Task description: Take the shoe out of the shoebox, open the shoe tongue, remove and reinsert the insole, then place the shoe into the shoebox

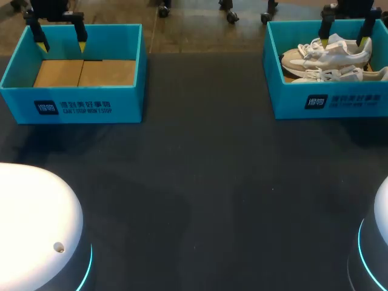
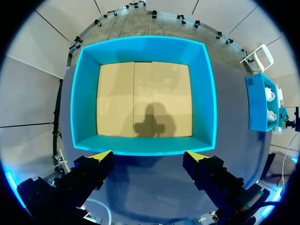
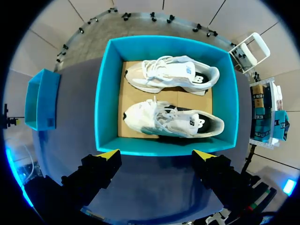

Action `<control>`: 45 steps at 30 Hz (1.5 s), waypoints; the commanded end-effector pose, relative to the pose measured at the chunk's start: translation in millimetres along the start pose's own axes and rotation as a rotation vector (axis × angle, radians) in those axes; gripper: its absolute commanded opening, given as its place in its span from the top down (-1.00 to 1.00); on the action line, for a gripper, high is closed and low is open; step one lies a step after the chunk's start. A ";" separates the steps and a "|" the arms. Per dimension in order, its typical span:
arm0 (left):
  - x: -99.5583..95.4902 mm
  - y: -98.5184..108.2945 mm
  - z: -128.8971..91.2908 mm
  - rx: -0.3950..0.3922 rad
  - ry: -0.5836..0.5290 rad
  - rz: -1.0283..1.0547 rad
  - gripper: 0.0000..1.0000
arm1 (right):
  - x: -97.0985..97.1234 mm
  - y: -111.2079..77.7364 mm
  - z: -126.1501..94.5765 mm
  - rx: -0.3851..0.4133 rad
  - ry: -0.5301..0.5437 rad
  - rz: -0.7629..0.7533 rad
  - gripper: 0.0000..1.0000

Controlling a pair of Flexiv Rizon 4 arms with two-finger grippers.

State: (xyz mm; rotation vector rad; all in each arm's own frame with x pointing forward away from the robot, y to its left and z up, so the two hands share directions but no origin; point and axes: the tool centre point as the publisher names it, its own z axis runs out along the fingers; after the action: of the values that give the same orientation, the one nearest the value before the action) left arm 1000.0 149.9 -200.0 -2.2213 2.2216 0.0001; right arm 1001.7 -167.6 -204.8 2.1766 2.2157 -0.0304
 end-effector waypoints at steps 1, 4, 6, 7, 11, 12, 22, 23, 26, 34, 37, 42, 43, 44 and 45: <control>0.0 0.0 0.0 0.000 0.000 0.000 -1.00 | -29.8 -4.3 6.5 -0.015 -0.008 0.012 -1.00; 0.0 0.0 0.0 0.000 0.000 0.000 -1.00 | -50.9 -2.5 12.9 -0.017 -0.020 0.021 -1.00; 0.0 0.0 0.0 0.000 0.000 0.000 -1.00 | -62.2 -1.8 17.4 -0.019 -0.021 0.018 -1.00; 0.0 0.0 0.0 0.000 0.000 0.000 -1.00 | -67.0 -1.4 20.1 -0.022 -0.020 0.015 -1.00; 0.0 0.0 0.0 0.000 0.000 0.000 -1.00 | -81.3 1.6 31.6 -0.023 -0.018 0.006 -1.00; 0.0 0.0 0.0 0.000 0.000 0.000 -1.00 | -85.0 3.0 35.8 -0.019 -0.020 0.003 -1.00; 0.0 0.0 0.0 0.000 0.000 0.000 -1.00 | -117.5 8.4 69.3 -0.007 -0.030 0.039 -1.00; 0.0 0.0 0.0 0.000 0.000 0.000 -1.00 | -119.6 8.5 71.9 -0.002 -0.040 0.045 -1.00; 0.0 0.0 0.0 0.000 0.000 0.000 -1.00 | -127.5 9.8 81.3 0.013 -0.036 0.063 -0.71; 0.0 0.0 0.0 0.000 0.000 0.000 -1.00 | -135.8 13.3 100.5 0.025 -0.044 0.041 -0.51; 0.0 0.0 0.0 0.000 0.000 0.000 -1.00 | -140.3 14.1 107.0 0.033 -0.057 0.045 -0.55; 0.0 0.0 0.0 0.000 0.000 0.000 -1.00 | -147.8 14.9 116.5 0.042 -0.070 0.056 -0.48; 0.0 0.0 0.0 0.000 0.000 0.000 -1.00 | -148.7 14.6 118.8 0.044 -0.075 0.060 -0.47; 0.0 0.0 0.0 0.000 0.000 0.000 -1.00 | -149.6 14.2 121.0 0.046 -0.079 0.061 -0.42; 0.0 0.0 0.0 0.000 0.000 0.000 -1.00 | -149.6 14.2 121.0 0.046 -0.079 0.061 -0.42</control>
State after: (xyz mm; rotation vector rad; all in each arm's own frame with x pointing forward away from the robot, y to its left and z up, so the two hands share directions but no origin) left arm 1000.0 149.9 -200.0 -2.2213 2.2216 0.0001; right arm 1015.7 -321.6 -315.3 2.2207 2.1261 -0.1591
